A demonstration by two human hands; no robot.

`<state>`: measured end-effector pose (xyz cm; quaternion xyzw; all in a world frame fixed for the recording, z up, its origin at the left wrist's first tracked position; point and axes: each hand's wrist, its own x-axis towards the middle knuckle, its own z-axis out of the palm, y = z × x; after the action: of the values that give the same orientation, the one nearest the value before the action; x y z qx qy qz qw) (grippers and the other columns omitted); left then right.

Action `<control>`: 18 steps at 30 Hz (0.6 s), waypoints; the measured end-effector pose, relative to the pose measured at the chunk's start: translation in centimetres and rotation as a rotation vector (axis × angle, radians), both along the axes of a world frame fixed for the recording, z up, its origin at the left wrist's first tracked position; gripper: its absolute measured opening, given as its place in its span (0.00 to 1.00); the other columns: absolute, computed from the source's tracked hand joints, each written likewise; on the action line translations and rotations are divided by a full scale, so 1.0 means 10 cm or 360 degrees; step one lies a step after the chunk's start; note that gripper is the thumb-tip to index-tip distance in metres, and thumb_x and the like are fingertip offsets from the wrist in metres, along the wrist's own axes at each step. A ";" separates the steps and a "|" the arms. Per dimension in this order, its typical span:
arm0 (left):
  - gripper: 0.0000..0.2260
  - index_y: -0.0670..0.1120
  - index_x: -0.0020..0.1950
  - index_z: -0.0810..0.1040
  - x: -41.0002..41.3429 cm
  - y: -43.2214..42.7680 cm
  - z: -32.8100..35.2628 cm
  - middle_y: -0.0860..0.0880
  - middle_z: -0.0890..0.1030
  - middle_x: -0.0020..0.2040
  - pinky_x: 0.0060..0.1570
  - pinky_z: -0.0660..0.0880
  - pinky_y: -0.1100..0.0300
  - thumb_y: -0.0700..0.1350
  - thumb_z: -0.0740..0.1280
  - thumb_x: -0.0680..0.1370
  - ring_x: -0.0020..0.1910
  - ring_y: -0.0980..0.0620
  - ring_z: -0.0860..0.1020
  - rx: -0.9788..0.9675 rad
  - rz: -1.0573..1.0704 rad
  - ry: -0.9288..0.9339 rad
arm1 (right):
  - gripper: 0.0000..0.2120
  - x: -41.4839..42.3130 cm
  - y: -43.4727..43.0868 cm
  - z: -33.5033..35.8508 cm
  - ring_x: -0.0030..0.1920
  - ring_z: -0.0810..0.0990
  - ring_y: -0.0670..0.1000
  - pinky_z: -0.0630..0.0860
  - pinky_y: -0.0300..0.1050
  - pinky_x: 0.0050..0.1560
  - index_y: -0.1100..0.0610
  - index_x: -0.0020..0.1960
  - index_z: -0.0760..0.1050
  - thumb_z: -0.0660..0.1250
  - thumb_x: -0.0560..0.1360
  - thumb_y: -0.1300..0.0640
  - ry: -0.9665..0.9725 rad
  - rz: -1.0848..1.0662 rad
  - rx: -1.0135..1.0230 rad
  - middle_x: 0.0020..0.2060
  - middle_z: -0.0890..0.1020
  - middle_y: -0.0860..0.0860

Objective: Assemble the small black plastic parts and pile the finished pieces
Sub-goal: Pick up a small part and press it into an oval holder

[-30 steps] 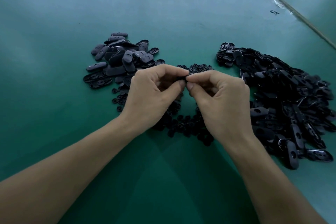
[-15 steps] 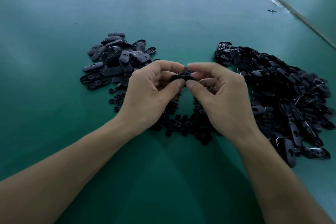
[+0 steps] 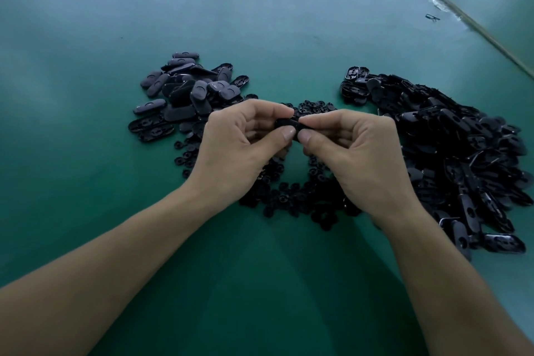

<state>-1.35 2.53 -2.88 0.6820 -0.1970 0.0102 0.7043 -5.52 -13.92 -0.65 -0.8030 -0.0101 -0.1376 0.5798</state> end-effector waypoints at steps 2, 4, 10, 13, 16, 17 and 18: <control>0.10 0.47 0.51 0.83 0.00 0.00 0.00 0.50 0.86 0.43 0.44 0.81 0.61 0.35 0.74 0.75 0.41 0.53 0.84 -0.0003 -0.0009 0.0009 | 0.07 0.00 0.00 0.00 0.40 0.86 0.44 0.81 0.40 0.46 0.51 0.48 0.84 0.76 0.73 0.62 0.0007 -0.0008 -0.0013 0.39 0.87 0.46; 0.10 0.46 0.52 0.83 0.00 0.00 0.00 0.50 0.86 0.42 0.44 0.81 0.60 0.34 0.74 0.75 0.40 0.52 0.84 -0.0002 -0.0018 0.0022 | 0.07 0.00 0.00 0.00 0.40 0.85 0.43 0.80 0.38 0.46 0.51 0.47 0.84 0.76 0.73 0.62 0.0014 -0.0008 -0.0037 0.39 0.87 0.45; 0.11 0.47 0.51 0.83 0.01 0.00 0.00 0.48 0.86 0.41 0.43 0.82 0.60 0.33 0.74 0.74 0.38 0.52 0.85 0.0029 0.0012 0.0008 | 0.06 0.02 0.03 0.01 0.39 0.84 0.42 0.78 0.36 0.43 0.51 0.45 0.83 0.75 0.74 0.61 0.0037 -0.0041 -0.0124 0.37 0.86 0.45; 0.10 0.47 0.50 0.84 0.01 0.01 -0.01 0.47 0.86 0.41 0.43 0.83 0.58 0.34 0.75 0.73 0.38 0.50 0.85 0.0041 0.0048 -0.0003 | 0.06 0.02 0.05 0.02 0.39 0.84 0.42 0.79 0.39 0.44 0.50 0.44 0.83 0.74 0.74 0.61 0.0049 -0.0069 -0.0168 0.37 0.86 0.45; 0.10 0.48 0.49 0.84 0.01 0.02 0.00 0.48 0.86 0.41 0.44 0.83 0.58 0.35 0.76 0.73 0.39 0.50 0.85 0.0043 0.0078 -0.0009 | 0.06 0.02 0.06 0.02 0.38 0.83 0.41 0.78 0.39 0.43 0.50 0.43 0.82 0.74 0.73 0.61 0.0060 -0.0079 -0.0138 0.36 0.86 0.44; 0.10 0.48 0.49 0.84 0.01 0.02 0.00 0.48 0.86 0.41 0.44 0.83 0.59 0.35 0.77 0.72 0.39 0.50 0.85 0.0042 0.0087 -0.0005 | 0.06 0.02 0.06 0.01 0.37 0.83 0.41 0.78 0.39 0.42 0.50 0.43 0.82 0.74 0.73 0.61 0.0062 -0.0080 -0.0129 0.36 0.85 0.44; 0.10 0.48 0.49 0.85 0.01 0.02 0.00 0.47 0.86 0.40 0.43 0.83 0.59 0.35 0.77 0.72 0.39 0.50 0.85 0.0036 0.0098 0.0007 | 0.06 0.02 0.06 0.01 0.37 0.83 0.41 0.77 0.39 0.42 0.51 0.43 0.82 0.74 0.73 0.61 0.0067 -0.0076 -0.0122 0.35 0.85 0.44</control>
<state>-1.29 2.76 -2.91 0.6955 -0.1747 0.0282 0.6964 -5.30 -13.28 -0.52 -0.8272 0.0160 -0.1341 0.5454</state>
